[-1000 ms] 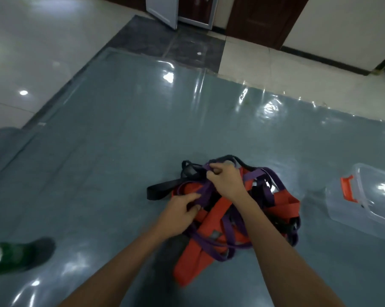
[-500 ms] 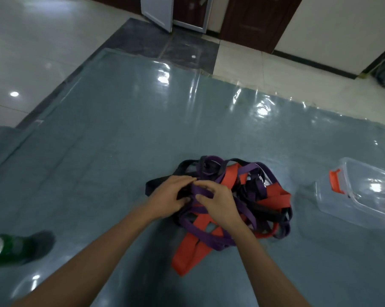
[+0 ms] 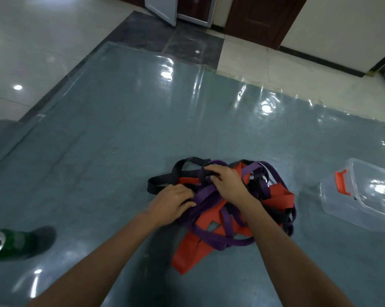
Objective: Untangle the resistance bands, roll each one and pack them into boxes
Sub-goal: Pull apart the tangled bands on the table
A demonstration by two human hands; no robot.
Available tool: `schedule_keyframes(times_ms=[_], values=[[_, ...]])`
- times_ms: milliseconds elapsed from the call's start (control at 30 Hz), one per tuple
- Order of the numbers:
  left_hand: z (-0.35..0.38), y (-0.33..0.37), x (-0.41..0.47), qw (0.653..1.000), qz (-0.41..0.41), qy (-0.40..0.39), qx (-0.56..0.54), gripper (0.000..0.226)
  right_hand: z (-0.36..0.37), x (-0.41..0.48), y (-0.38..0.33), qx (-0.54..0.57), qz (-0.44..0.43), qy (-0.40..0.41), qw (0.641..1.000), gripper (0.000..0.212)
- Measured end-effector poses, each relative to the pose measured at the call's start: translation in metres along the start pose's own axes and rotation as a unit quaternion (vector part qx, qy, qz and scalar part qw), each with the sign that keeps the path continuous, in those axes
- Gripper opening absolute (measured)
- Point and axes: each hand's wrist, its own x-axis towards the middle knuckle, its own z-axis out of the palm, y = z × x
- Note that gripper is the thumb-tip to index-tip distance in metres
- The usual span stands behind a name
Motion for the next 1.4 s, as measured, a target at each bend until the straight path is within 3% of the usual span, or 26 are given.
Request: schedule_keyframes(times_ms=[167,267,400,533,633,767,900,1033,1200,1300,1400], values=[[0.005,-0.012,-0.01,0.999,0.007,-0.026,0.039,0.026,0.015,0.008,0.015,-0.172,-0.032,-0.15,0.973,0.078],[0.008,-0.011,-0.012,0.997,-0.01,-0.059,0.05,0.031,0.025,0.007,0.015,-0.275,-0.074,-0.133,0.949,0.074],[0.017,-0.001,-0.006,0.993,-0.018,-0.078,0.085,0.048,0.032,0.013,0.016,-0.272,-0.082,-0.08,0.955,0.06],[0.014,-0.006,0.001,0.997,-0.014,-0.037,0.072,0.026,0.025,0.014,0.019,-0.19,-0.069,-0.023,0.979,0.046],[-0.004,-0.016,0.011,0.998,-0.017,-0.009,0.053,0.026,0.006,0.018,0.018,-0.096,-0.052,0.064,0.992,0.039],[-0.04,-0.018,0.039,0.998,-0.023,0.053,0.013,0.03,-0.035,0.025,0.01,0.0,-0.024,0.185,0.982,0.039],[-0.073,-0.014,0.062,0.991,-0.035,0.118,0.045,0.03,-0.085,0.024,0.007,0.069,0.016,0.238,0.969,0.032],[-0.107,-0.014,0.076,0.982,-0.05,0.178,0.044,0.025,-0.131,0.018,-0.006,0.21,0.046,0.292,0.932,0.062],[-0.123,-0.013,0.074,0.976,-0.074,0.19,0.071,0.029,-0.171,0.011,-0.026,0.252,0.018,0.336,0.907,0.077],[-0.113,-0.011,0.06,0.982,-0.073,0.159,0.077,0.037,-0.163,0.007,-0.016,0.23,0.023,0.326,0.916,0.051],[-0.089,-0.014,0.038,0.987,-0.066,0.131,0.064,0.029,-0.141,-0.002,0.006,0.188,0.047,0.295,0.936,0.015]])
